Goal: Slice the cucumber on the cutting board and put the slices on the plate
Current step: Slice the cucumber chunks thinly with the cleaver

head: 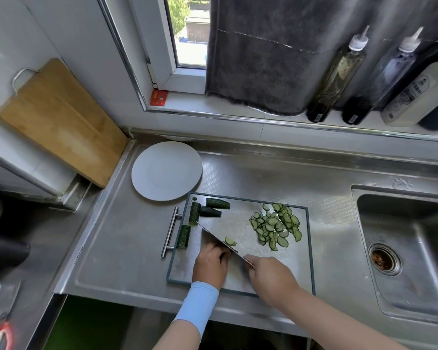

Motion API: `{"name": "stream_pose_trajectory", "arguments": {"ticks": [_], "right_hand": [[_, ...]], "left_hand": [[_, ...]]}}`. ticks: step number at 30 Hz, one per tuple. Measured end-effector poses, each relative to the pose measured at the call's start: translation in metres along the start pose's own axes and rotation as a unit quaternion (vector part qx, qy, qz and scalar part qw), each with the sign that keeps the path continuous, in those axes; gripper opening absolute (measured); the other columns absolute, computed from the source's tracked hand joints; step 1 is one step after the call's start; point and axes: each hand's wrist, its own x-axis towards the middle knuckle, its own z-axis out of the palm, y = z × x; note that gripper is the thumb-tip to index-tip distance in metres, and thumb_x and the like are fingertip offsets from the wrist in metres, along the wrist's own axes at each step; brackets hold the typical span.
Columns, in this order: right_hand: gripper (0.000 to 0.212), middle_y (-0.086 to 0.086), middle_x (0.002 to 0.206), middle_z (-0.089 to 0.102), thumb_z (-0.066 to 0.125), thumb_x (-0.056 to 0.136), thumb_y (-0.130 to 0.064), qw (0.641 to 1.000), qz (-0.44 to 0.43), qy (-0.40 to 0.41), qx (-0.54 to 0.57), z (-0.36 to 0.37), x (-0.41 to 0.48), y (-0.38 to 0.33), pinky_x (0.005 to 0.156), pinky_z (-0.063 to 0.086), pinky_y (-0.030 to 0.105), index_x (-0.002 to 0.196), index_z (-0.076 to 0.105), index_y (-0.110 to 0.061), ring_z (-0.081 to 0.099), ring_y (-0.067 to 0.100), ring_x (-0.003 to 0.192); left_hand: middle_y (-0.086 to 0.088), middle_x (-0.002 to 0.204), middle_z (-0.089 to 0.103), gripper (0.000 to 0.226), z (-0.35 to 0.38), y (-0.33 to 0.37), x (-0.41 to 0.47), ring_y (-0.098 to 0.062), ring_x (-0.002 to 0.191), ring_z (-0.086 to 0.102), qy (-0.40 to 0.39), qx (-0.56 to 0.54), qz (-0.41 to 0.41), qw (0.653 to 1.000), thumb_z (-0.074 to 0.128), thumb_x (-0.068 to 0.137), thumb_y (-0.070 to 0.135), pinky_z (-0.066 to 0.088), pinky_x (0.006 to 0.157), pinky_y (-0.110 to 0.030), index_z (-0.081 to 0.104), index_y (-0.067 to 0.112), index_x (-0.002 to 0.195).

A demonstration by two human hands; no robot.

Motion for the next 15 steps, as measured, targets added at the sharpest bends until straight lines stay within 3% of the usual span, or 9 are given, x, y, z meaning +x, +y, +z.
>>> {"name": "stream_pose_trajectory", "arguments": {"ticks": [8,15], "right_hand": [[0.013,-0.006,0.073,0.055,0.04,0.096,-0.026,1.0,-0.006,-0.001,0.0,0.0,0.003,-0.003,0.061,0.041,0.034,0.085,0.048,-0.029,0.052,0.025,0.073],[0.017,0.001,0.077,0.063,0.041,0.098,-0.027,1.0,-0.017,0.015,-0.004,-0.005,-0.017,0.006,0.067,0.048,0.035,0.1,0.057,-0.027,0.055,0.022,0.072]], "left_hand": [[-0.003,0.082,0.065,0.023,0.002,0.0,-0.001,-0.013,0.083,0.05,0.017,-0.006,0.007,1.0,0.083,0.063,-0.002,0.041,0.07,-0.017,0.074,0.014,0.076],[0.0,0.084,0.068,0.018,-0.004,0.003,0.0,-0.02,0.078,0.064,0.008,0.0,-0.007,1.0,0.084,0.066,0.005,0.048,0.07,-0.021,0.075,0.017,0.077]]}}
